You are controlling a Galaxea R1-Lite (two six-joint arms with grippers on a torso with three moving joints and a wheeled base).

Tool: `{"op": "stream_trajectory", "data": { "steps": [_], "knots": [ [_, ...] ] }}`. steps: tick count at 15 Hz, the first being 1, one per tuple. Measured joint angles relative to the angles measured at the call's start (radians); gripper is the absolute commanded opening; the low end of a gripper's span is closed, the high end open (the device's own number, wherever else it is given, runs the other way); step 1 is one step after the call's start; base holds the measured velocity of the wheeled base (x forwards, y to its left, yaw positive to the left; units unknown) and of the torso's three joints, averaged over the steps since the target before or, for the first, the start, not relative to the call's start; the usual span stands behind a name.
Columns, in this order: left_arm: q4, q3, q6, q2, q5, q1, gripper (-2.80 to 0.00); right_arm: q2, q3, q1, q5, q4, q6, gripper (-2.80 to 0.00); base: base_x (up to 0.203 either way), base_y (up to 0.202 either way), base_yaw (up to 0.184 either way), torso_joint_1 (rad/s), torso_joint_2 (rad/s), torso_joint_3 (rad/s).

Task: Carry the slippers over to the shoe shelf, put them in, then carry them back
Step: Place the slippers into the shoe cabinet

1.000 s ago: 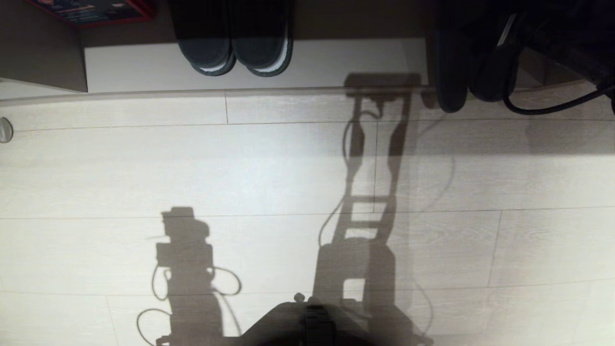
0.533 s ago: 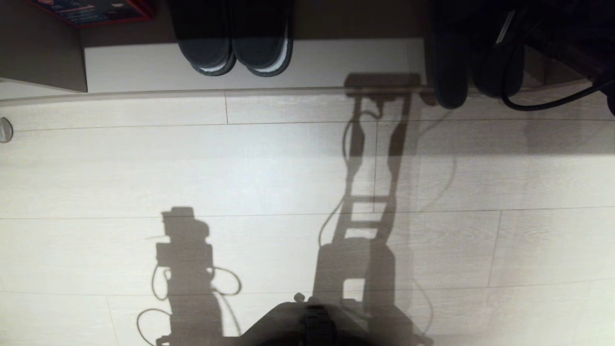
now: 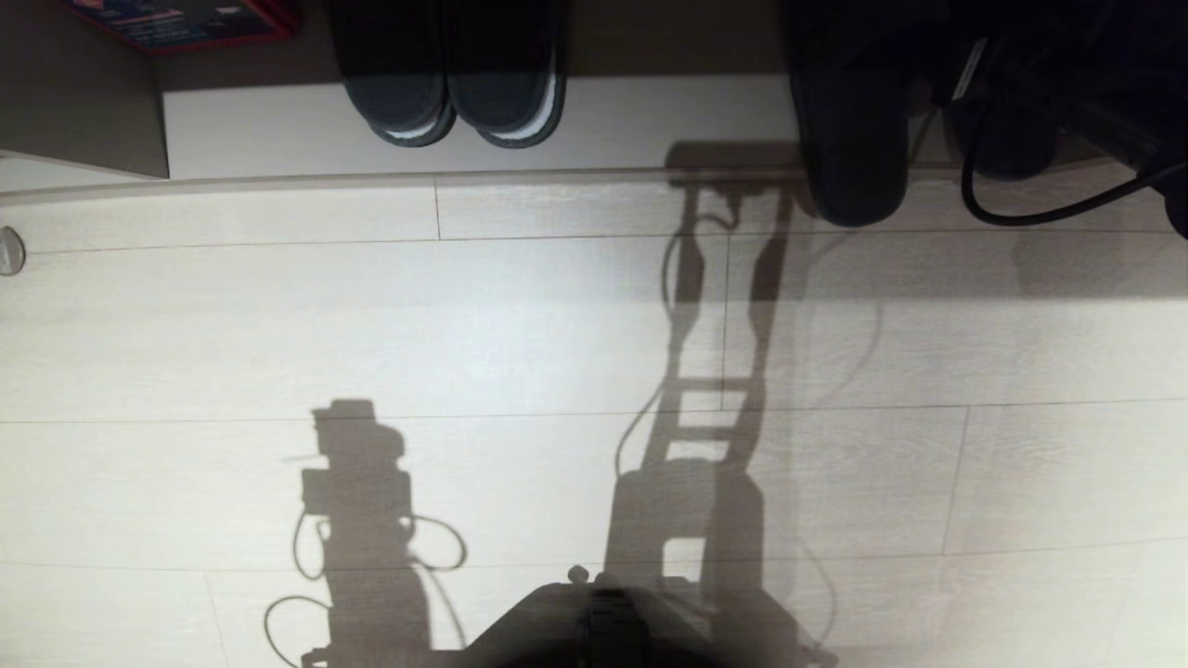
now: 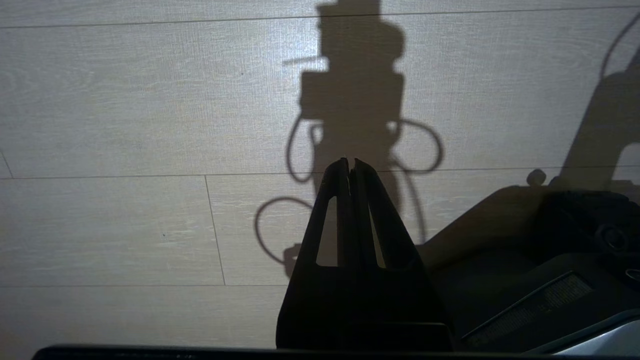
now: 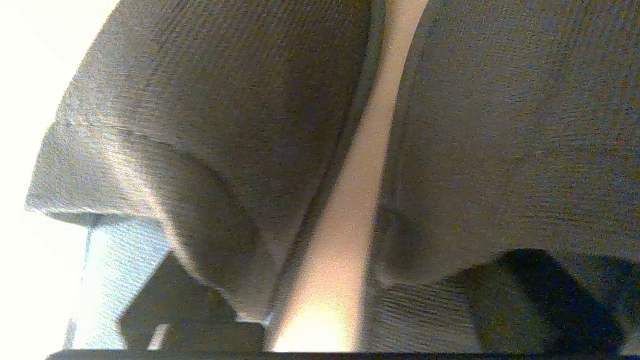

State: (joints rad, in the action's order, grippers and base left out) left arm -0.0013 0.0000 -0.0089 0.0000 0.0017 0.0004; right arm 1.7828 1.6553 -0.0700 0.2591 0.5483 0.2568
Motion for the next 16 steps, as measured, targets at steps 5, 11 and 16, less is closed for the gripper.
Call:
{"op": "stream_trajectory", "data": {
  "steps": [5, 11, 16],
  "knots": [
    [0.000, 0.000, 0.000, 0.000, -0.001, 0.000, -2.80, -0.045, -0.068, 0.003, 0.001, 0.003, 0.002, 0.00, 0.000, 0.000, 0.000, 0.000, 0.00, 0.000],
    [0.000, 0.000, 0.000, 0.000, 0.000, 0.000, -2.80, -0.122, -0.165, 0.003, 0.005, 0.014, -0.001, 0.00, 0.000, 0.000, 0.000, 0.000, 0.00, 0.000],
    [0.000, 0.000, 0.000, 0.000, 0.000, 0.000, -2.80, -0.239, -0.341, 0.003, 0.004, 0.015, -0.001, 0.00, 0.000, 0.000, 0.000, 0.000, 0.00, 0.000]
  ]
}}
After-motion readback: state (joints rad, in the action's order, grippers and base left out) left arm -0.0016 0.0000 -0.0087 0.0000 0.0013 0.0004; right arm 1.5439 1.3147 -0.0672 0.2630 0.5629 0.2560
